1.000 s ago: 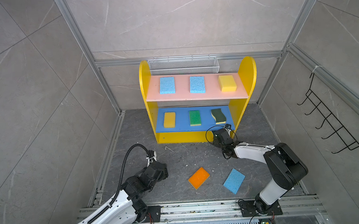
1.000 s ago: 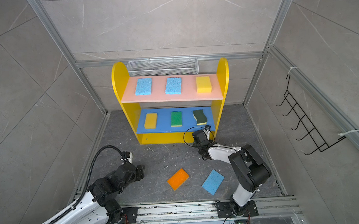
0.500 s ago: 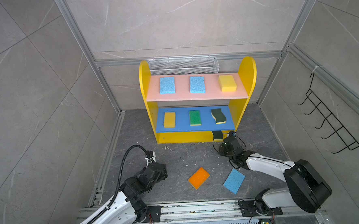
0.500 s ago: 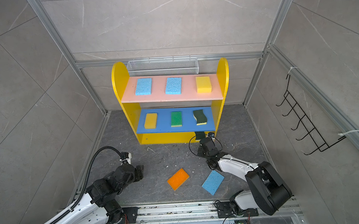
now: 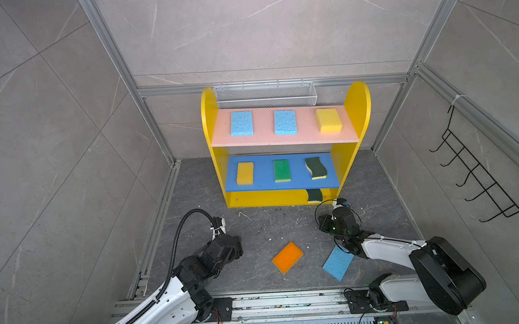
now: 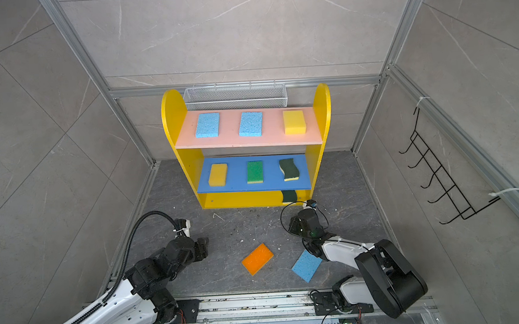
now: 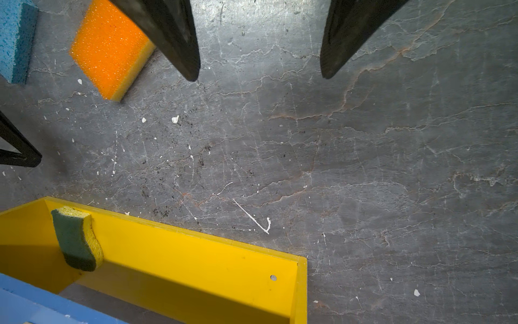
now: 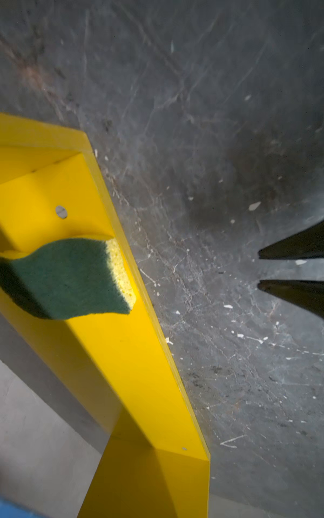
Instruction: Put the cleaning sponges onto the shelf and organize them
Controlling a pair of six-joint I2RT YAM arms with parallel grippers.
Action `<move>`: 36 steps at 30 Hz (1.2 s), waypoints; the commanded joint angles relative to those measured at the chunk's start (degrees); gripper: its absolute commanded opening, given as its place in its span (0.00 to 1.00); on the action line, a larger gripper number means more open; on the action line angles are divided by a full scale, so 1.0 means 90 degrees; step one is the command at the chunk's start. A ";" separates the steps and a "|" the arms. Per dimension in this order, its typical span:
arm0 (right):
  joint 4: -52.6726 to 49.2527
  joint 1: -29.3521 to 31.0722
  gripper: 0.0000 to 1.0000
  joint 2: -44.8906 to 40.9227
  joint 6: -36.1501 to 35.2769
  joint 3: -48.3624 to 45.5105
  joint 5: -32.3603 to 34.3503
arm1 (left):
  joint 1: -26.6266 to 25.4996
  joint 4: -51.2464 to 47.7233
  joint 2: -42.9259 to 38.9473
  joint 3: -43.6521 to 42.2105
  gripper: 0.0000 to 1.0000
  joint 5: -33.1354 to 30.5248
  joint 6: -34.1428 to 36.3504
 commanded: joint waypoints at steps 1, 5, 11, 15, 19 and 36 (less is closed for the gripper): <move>0.0628 -0.0022 0.15 0.0332 0.0168 0.0102 -0.0155 | -0.0030 0.0481 0.0111 -0.0108 0.70 -0.0025 0.0096; 0.0850 -0.0020 0.13 0.0506 0.0239 0.0095 0.0165 | -0.0022 0.0774 0.0266 -0.0194 0.70 0.0070 0.0101; 0.1231 -0.0030 0.11 0.0651 0.0399 0.0077 0.0258 | -0.0022 0.1081 0.0327 -0.0342 0.70 0.0094 0.0144; 0.0959 -0.0030 0.10 0.0659 0.0237 0.0193 0.0361 | -0.0023 0.1304 0.0293 -0.0474 0.69 0.0045 0.0170; 0.1194 -0.0032 0.10 0.0854 0.0314 0.0236 0.0480 | -0.0021 0.1591 0.0281 -0.0633 0.69 0.0035 0.0173; 0.2154 0.0145 0.05 0.1969 0.0311 0.0769 0.1268 | -0.0027 0.2451 0.0246 -0.1152 0.67 -0.0150 0.0233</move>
